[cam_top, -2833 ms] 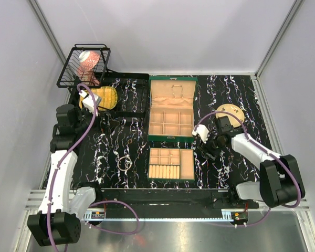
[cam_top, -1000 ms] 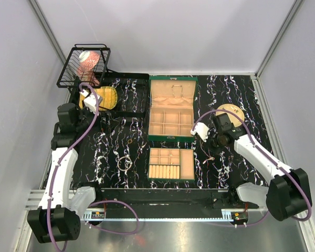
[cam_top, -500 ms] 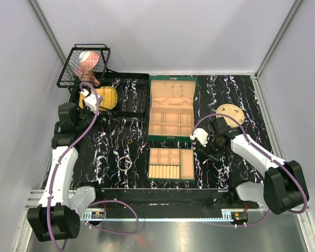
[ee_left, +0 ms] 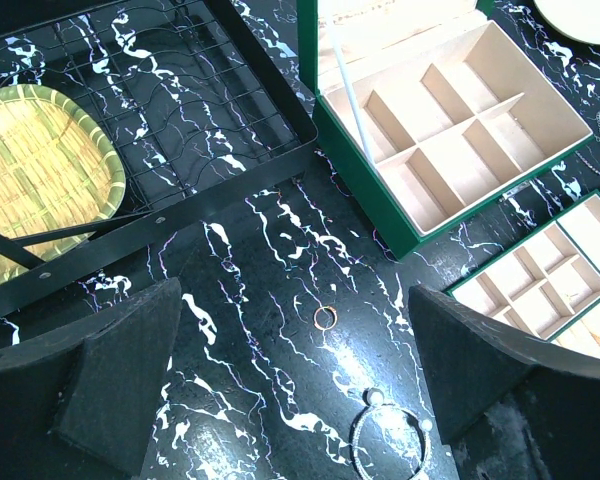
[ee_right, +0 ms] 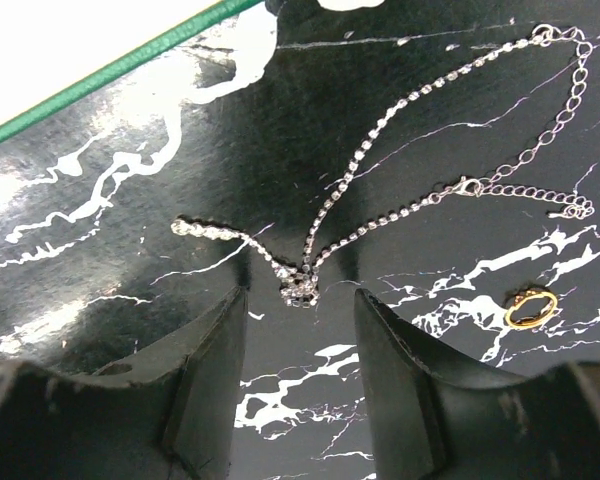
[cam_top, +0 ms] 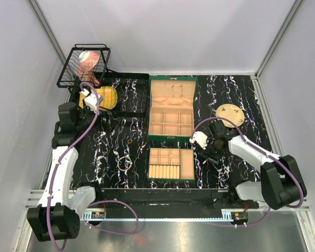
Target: Organize the mixed jewelry
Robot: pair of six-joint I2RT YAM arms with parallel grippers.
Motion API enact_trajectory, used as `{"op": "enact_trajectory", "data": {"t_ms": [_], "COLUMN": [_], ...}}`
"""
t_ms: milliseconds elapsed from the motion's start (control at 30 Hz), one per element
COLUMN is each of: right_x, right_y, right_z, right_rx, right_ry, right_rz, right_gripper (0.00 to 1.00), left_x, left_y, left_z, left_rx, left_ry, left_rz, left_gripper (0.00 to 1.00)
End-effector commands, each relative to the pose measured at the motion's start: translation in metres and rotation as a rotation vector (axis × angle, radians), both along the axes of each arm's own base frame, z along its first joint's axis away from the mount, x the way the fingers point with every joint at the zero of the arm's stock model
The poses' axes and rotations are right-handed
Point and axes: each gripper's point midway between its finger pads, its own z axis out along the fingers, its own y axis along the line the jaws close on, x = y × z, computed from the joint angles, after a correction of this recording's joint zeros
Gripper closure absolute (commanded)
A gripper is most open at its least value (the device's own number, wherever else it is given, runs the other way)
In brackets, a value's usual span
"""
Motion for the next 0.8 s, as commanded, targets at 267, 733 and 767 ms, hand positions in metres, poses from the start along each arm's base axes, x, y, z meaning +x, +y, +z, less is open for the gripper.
{"op": "enact_trajectory", "data": {"t_ms": [267, 733, 767], "right_x": [0.008, -0.003, -0.004], "right_y": [0.000, -0.002, -0.002], "right_z": [-0.011, -0.023, -0.022], "right_rx": [-0.018, -0.029, -0.029], "right_ry": [-0.013, 0.042, 0.046], "right_rz": [0.022, 0.021, 0.022], "right_gripper": [0.52, 0.84, 0.91], "left_x": [0.009, 0.010, 0.010], "left_y": [0.002, 0.003, 0.004], "left_z": [0.009, 0.008, 0.007], "left_rx": [0.028, 0.036, 0.038], "left_ry": [-0.072, -0.074, -0.072], "left_rz": [0.001, 0.003, 0.004], "left_gripper": [0.01, 0.01, 0.01]}}
